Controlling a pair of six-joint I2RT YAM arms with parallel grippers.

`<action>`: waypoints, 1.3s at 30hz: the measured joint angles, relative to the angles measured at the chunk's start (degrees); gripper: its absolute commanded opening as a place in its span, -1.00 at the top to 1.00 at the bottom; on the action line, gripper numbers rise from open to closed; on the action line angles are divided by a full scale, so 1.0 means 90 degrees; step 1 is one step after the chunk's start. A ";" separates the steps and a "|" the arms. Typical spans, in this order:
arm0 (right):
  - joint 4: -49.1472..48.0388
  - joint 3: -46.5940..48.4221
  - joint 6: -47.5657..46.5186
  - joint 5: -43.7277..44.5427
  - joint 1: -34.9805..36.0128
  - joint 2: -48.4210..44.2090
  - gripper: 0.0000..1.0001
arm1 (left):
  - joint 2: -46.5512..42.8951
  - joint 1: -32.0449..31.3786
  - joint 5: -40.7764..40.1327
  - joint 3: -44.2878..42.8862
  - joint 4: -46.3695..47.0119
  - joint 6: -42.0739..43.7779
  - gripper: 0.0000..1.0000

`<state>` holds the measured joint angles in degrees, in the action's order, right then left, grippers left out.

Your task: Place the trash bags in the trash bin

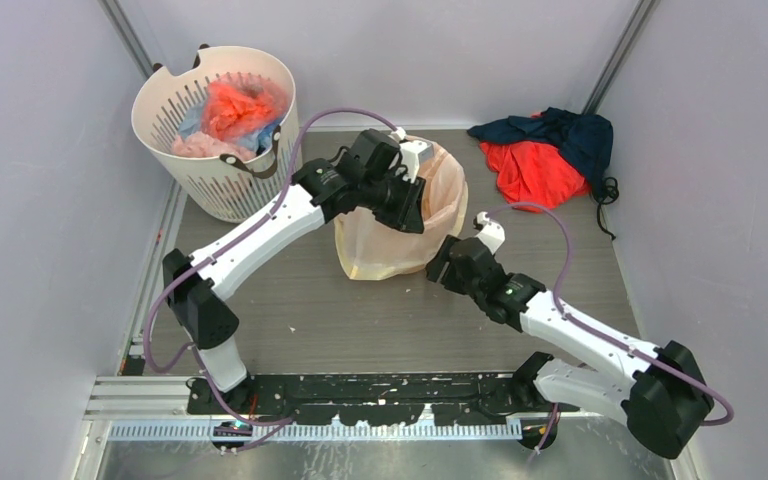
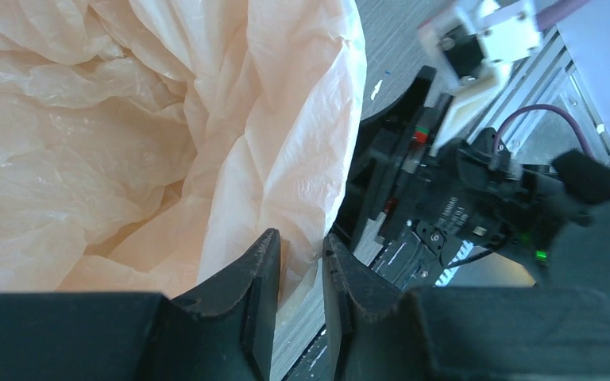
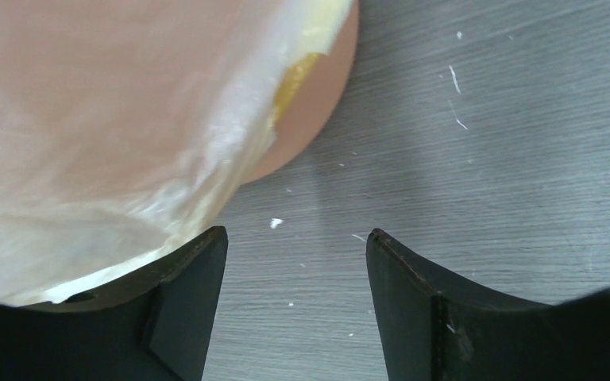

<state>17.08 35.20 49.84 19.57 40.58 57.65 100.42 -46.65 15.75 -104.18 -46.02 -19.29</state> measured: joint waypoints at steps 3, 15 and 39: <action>-0.0134 -0.0250 0.0010 0.0080 0.0017 0.0226 -0.39 | 0.0000 0.0032 0.0100 0.0041 0.0063 -0.0024 0.49; -0.0192 -0.0542 -0.0313 0.0452 0.0481 -0.1253 0.90 | 0.0000 0.0102 0.0206 0.0107 0.0231 -0.0141 0.52; -0.1843 -0.0333 -0.1224 0.0903 0.1481 -0.0588 0.98 | -0.0092 0.0223 0.0325 0.0364 0.0593 -0.0313 0.53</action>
<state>0.49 32.21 38.83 27.70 53.91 52.36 99.59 -44.64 18.68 -100.90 -40.69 -22.11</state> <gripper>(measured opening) 0.054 0.241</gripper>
